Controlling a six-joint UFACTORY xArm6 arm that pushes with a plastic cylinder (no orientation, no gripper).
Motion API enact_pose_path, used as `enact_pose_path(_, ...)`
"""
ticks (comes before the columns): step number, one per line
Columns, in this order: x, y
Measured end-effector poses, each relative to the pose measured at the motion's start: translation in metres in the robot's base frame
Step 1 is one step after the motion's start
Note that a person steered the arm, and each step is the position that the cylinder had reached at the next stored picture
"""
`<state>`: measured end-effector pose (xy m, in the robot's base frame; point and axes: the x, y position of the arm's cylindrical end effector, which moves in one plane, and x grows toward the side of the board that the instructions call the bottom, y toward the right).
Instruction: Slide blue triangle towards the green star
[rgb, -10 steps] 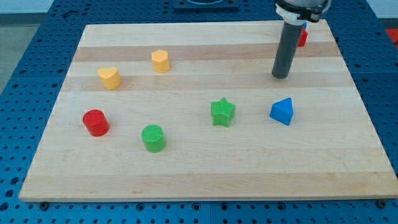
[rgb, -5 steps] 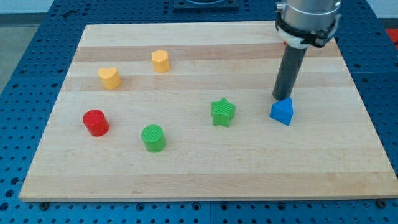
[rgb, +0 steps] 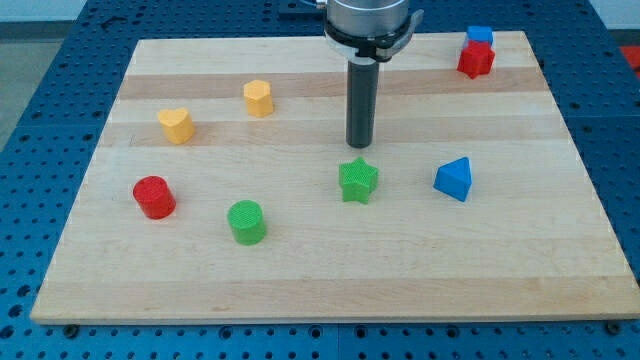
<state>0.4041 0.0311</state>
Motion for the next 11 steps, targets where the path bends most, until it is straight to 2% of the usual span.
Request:
enact_pose_path(2, 0.002, 0.091)
enact_pose_path(3, 0.002, 0.092)
enact_pose_path(4, 0.014, 0.13)
enact_pose_path(6, 0.027, 0.13)
enact_pose_path(7, 0.072, 0.122)
enact_pose_path(9, 0.072, 0.115)
enact_pose_path(10, 0.066, 0.041)
enact_pose_path(11, 0.065, -0.002)
